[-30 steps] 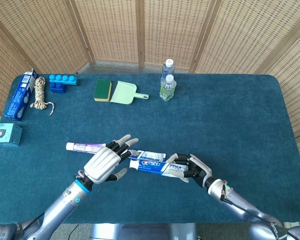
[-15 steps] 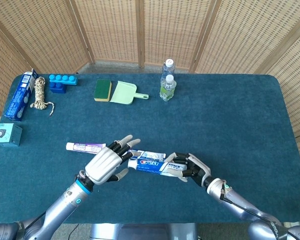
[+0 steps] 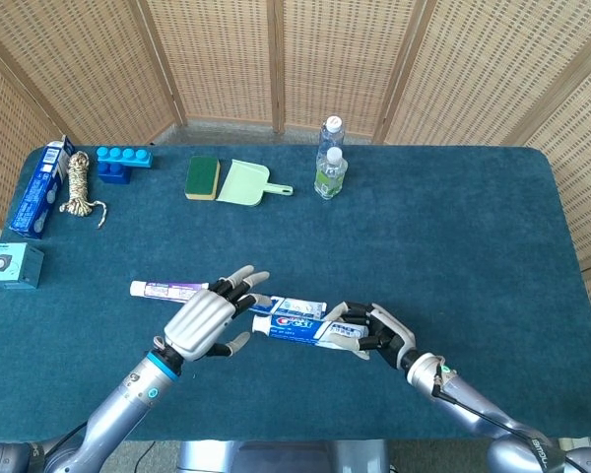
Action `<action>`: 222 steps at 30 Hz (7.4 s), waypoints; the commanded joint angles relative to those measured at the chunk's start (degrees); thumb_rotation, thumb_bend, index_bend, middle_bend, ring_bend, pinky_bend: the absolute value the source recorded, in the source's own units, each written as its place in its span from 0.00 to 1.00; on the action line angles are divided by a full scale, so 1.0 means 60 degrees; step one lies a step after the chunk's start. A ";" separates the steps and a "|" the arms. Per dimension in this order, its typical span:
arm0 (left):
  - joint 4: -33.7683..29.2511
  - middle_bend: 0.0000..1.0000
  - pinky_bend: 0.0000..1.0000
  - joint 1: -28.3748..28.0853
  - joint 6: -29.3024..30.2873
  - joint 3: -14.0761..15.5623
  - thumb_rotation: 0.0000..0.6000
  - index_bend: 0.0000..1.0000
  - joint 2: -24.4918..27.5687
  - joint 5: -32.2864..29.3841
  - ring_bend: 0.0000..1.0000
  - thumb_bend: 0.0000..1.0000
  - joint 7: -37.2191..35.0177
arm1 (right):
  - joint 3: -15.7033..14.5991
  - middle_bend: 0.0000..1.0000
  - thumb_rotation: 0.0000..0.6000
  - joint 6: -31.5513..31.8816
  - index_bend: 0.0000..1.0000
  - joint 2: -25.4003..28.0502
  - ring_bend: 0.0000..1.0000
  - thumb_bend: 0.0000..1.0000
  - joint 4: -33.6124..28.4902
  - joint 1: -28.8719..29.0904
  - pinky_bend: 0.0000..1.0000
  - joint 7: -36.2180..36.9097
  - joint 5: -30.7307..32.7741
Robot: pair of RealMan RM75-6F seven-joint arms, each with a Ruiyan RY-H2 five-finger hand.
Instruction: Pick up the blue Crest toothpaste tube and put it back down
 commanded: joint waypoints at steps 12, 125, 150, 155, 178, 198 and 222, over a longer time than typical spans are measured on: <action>0.0000 0.11 0.22 -0.0187 -0.0059 -0.0028 1.00 0.30 -0.0158 -0.0223 0.02 0.35 -0.0194 | 0.0133 0.74 1.00 -0.0063 0.96 -0.0071 0.79 0.56 -0.0105 -0.0018 0.89 -0.0461 0.0348; -0.0005 0.11 0.21 -0.0232 0.0415 0.0186 1.00 0.27 -0.0203 -0.0085 0.03 0.46 -0.0473 | 0.1045 0.74 1.00 -0.0669 0.96 -0.0318 0.80 0.56 -0.0394 -0.0643 0.89 -0.0996 0.1083; 0.0043 0.14 0.25 -0.0172 0.0519 0.0106 1.00 0.34 -0.0193 0.0032 0.05 0.64 -0.0596 | 0.1150 0.74 1.00 -0.0996 0.96 -0.0211 0.80 0.56 -0.0203 -0.0861 0.89 -0.0903 0.1024; 0.0025 0.14 0.25 -0.0155 0.0531 0.0085 1.00 0.35 -0.0152 0.0050 0.05 0.65 -0.0650 | 0.1156 0.74 1.00 -0.1053 0.96 -0.0219 0.80 0.56 -0.0164 -0.0882 0.89 -0.0918 0.1002; 0.0057 0.13 0.25 -0.0214 0.0380 -0.0016 1.00 0.33 -0.0121 -0.0095 0.04 0.62 -0.0824 | 0.0928 0.74 1.00 -0.0985 0.96 -0.0138 0.80 0.56 -0.0481 -0.1017 0.89 -0.1516 0.0296; -0.0323 0.09 0.23 0.0174 0.0941 -0.0094 1.00 0.13 0.0555 0.0339 0.00 0.58 -0.1286 | 0.0886 0.74 1.00 -0.0732 0.96 -0.0192 0.80 0.56 0.0425 -0.0622 0.89 -0.1702 0.1238; -0.1023 0.09 0.23 0.2911 0.3614 0.0785 1.00 0.14 0.3497 0.1618 0.00 0.58 -0.2715 | 0.0586 0.71 1.00 0.0418 0.96 -0.0029 0.67 0.54 0.2897 -0.0865 0.65 -0.2803 -0.0733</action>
